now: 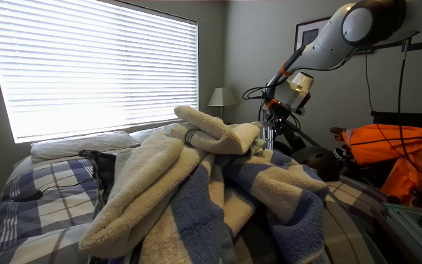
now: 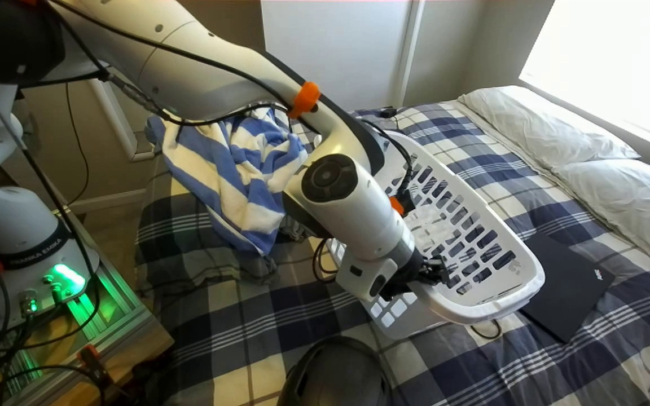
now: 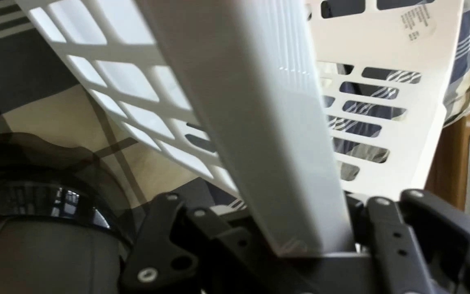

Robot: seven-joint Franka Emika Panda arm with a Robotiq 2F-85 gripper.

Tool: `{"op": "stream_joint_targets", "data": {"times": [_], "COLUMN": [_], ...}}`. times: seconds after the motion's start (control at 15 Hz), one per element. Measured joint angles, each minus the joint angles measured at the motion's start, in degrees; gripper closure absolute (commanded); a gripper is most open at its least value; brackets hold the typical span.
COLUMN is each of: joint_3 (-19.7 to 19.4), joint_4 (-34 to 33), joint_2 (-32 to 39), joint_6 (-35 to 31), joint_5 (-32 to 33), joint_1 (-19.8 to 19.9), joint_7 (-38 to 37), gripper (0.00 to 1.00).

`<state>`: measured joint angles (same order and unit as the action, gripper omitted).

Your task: Move the white laundry basket to the left

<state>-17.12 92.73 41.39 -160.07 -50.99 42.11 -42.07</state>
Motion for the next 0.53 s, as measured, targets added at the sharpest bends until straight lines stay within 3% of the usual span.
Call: {"op": "stream_joint_targets", "data": {"times": [0.33, 0.53], "joint_3": [-2.9, -4.2], "joint_4": [2.3, 4.7], "joint_2": [-0.4, -1.7], "joint_6": [3.5, 10.6], "joint_5": [0.3, 4.2], "joint_1": [-2.4, -2.6], "joint_7": [-9.5, -8.3], "gripper": [1.0, 1.0]}}
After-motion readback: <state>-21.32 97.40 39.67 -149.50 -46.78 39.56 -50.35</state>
